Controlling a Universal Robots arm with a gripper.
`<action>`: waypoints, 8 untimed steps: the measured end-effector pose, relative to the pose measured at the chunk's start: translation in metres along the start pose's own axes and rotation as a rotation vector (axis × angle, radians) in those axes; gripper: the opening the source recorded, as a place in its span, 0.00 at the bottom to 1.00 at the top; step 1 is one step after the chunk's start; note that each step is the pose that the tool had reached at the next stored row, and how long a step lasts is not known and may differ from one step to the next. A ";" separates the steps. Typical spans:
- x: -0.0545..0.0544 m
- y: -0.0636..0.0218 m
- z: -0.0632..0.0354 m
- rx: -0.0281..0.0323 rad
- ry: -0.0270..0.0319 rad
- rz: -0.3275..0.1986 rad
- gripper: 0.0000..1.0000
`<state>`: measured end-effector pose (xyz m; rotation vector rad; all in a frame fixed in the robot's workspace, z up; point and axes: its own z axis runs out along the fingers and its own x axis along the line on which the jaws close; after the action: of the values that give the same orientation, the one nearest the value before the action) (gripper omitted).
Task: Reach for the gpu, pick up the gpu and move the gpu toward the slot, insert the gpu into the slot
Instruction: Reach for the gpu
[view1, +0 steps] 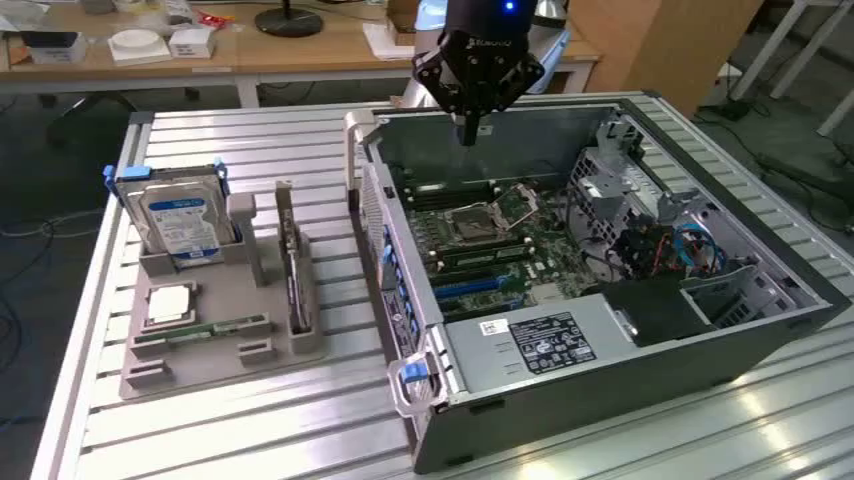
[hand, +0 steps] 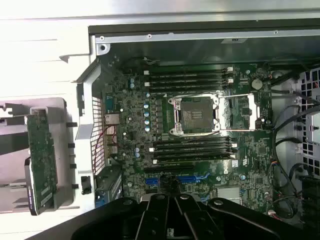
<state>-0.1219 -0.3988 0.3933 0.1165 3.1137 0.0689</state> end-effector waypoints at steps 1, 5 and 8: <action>0.000 0.0000 0.0000 0.0000 0.0000 0.000 0.10; 0.000 0.0000 0.0000 0.0000 0.0000 0.000 0.10; 0.004 -0.0004 -0.0002 0.0002 0.0001 0.000 0.10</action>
<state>-0.1259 -0.3989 0.3934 0.1166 3.1138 0.0686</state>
